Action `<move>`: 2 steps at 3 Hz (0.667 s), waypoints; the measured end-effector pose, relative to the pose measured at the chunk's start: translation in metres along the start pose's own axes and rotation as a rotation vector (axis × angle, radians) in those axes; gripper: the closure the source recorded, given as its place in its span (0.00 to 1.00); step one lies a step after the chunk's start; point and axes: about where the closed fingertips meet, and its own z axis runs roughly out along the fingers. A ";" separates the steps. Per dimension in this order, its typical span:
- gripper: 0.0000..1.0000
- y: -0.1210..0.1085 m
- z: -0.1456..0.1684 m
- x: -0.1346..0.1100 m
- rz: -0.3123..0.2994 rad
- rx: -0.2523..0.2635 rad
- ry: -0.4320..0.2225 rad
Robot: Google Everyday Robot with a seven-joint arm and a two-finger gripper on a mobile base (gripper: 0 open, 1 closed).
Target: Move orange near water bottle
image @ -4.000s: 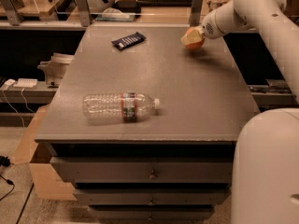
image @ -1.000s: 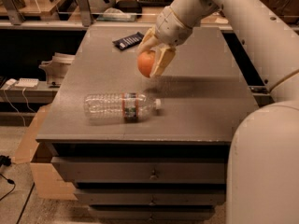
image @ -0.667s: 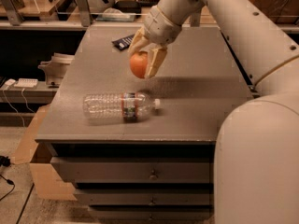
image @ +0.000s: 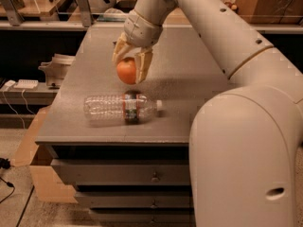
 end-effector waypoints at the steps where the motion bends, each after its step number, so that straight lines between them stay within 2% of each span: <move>1: 1.00 -0.012 0.021 -0.007 -0.078 -0.041 -0.013; 2: 1.00 -0.022 0.031 -0.013 -0.154 -0.064 -0.015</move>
Offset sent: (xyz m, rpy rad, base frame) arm -0.0533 -0.0017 -0.0161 -0.2027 0.1401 0.3880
